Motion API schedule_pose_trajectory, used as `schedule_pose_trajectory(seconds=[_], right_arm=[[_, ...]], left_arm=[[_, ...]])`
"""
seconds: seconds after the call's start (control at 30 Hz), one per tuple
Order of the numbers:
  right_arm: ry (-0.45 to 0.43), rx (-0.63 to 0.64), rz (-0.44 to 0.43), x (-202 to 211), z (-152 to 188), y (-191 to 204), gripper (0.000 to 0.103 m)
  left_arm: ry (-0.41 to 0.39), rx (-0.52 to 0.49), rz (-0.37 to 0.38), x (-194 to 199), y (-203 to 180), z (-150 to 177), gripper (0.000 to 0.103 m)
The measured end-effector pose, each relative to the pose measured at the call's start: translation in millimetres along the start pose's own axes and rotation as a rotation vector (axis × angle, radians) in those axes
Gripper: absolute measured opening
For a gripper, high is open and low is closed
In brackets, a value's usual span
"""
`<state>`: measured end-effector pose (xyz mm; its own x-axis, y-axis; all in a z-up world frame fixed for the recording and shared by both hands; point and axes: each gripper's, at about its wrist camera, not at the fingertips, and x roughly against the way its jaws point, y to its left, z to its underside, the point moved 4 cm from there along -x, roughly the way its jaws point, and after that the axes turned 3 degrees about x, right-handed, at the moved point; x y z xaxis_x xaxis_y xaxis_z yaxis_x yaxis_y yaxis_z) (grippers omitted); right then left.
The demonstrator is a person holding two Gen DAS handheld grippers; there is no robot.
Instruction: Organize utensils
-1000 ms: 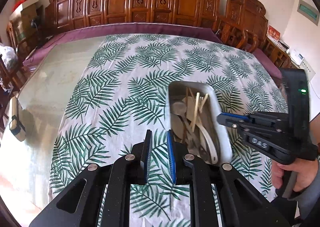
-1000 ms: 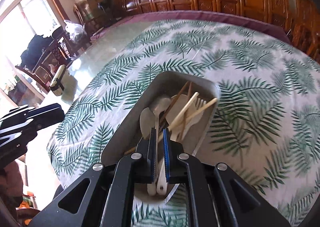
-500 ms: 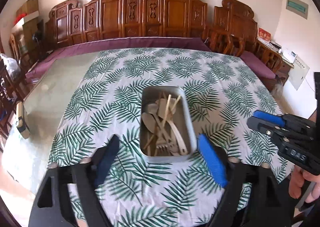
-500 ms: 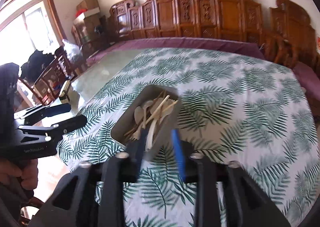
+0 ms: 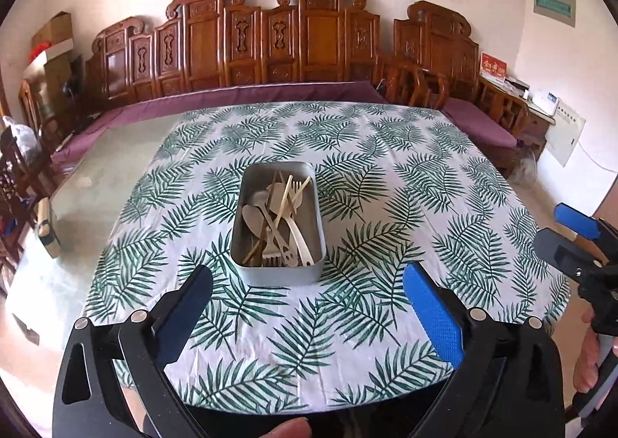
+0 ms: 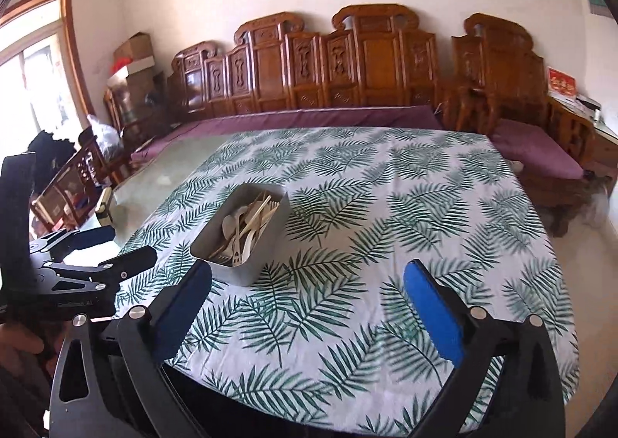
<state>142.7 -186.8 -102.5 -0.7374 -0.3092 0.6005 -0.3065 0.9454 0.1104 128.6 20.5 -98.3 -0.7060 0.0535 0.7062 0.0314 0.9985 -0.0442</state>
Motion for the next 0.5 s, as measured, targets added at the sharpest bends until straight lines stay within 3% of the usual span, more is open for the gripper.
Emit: schedule_pose_trajectory(seconds=[0.3, 0.5], right_arm=[[-0.084, 0.006, 0.066, 50, -11, -3, 0.100], [-0.195, 0.026, 0.089, 91, -28, 5, 0.100]], left_arm=[[-0.102, -0.003, 0.022, 54, -21, -15, 0.095], [-0.192, -0.012, 0.017, 95, -34, -33, 0.095]])
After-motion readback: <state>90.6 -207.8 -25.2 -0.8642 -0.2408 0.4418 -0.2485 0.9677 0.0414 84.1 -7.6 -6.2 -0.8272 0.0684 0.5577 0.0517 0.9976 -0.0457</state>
